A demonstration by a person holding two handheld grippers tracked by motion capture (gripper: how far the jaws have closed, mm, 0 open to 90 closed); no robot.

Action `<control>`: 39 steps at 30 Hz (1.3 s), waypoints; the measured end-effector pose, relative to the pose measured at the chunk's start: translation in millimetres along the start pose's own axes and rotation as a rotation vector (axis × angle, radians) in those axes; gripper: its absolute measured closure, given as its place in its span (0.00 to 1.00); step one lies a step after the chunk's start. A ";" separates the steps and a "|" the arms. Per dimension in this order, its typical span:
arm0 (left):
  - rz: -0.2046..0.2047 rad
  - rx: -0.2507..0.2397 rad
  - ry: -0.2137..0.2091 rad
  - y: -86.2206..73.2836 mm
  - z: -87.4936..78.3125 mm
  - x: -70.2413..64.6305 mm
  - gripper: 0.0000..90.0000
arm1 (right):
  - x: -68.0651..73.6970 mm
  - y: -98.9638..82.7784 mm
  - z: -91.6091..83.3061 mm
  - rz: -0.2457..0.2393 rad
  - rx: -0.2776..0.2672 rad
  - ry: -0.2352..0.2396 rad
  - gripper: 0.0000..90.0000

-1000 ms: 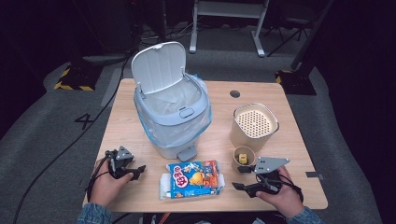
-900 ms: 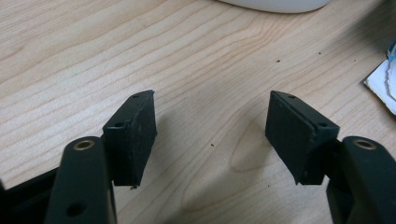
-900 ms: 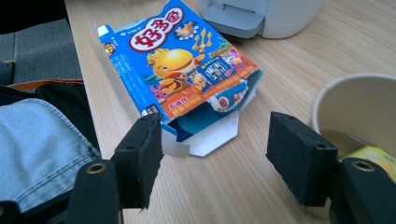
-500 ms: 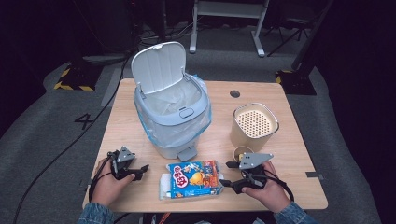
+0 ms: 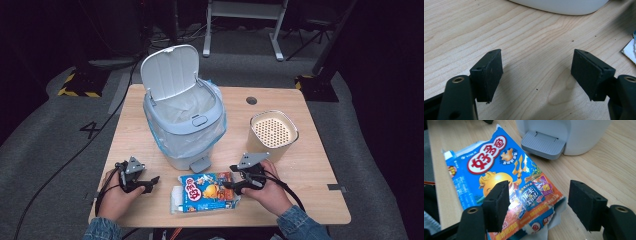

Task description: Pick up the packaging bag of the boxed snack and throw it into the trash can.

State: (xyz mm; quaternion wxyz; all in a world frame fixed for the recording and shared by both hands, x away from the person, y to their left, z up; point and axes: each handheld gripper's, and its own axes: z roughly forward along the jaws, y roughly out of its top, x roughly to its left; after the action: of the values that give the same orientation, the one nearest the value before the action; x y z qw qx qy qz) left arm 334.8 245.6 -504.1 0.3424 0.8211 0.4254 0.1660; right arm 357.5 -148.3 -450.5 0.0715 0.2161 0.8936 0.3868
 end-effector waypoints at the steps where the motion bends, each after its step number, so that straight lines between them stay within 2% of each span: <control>1: 0.000 0.000 0.000 0.0 0.0 0.0 0.29 | 0.7 0.8 2.7 0.001 0.005 -0.002 0.37; 5: 0.000 0.000 0.000 0.0 0.0 0.0 0.29 | 1.3 3.0 12.7 -0.004 0.028 -0.023 0.35; 10: 0.000 0.000 0.000 0.0 0.0 0.1 0.29 | -0.8 2.0 23.4 0.004 0.073 -0.024 0.32; 11: 0.000 0.000 0.000 0.0 0.0 0.0 0.29 | -0.4 1.8 25.4 -0.007 0.077 -0.030 0.32; 17: 0.000 0.000 0.001 0.0 0.0 0.1 0.29 | 1.7 3.2 29.2 -0.002 0.095 -0.010 0.31; 20: 0.000 0.000 0.001 0.0 0.0 0.0 0.29 | 2.7 3.0 33.2 0.007 0.119 0.011 0.26; 23: 0.000 0.000 0.001 0.0 0.0 0.1 0.29 | 3.6 2.5 34.7 0.006 0.129 0.021 0.28; 25: 0.000 0.000 0.000 0.0 0.0 0.0 0.29 | 4.3 3.0 32.4 0.019 0.129 0.025 0.36; 27: 0.000 0.000 0.001 0.0 0.0 0.1 0.29 | 3.8 4.0 27.7 0.008 0.139 0.031 0.55; 28: 0.000 0.000 0.000 0.0 0.0 0.0 0.29 | 3.3 4.5 25.4 0.017 0.149 0.041 0.62; 32: 0.000 0.000 0.000 0.0 0.0 0.0 0.29 | 2.1 4.4 19.4 0.022 0.180 0.066 0.82; 36: 0.000 0.000 0.000 0.0 0.0 0.0 0.29 | 2.4 2.6 16.9 0.015 0.191 0.092 0.97; 39: 0.000 0.000 0.000 0.0 0.0 0.0 0.29 | 3.1 2.6 13.2 0.014 0.176 0.104 1.00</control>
State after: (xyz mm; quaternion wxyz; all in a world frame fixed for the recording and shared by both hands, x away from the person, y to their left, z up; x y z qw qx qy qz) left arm 334.8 245.7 -504.1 0.3422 0.8212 0.4253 0.1661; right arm 359.5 -136.6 -457.6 0.0032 0.2077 0.9251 0.3180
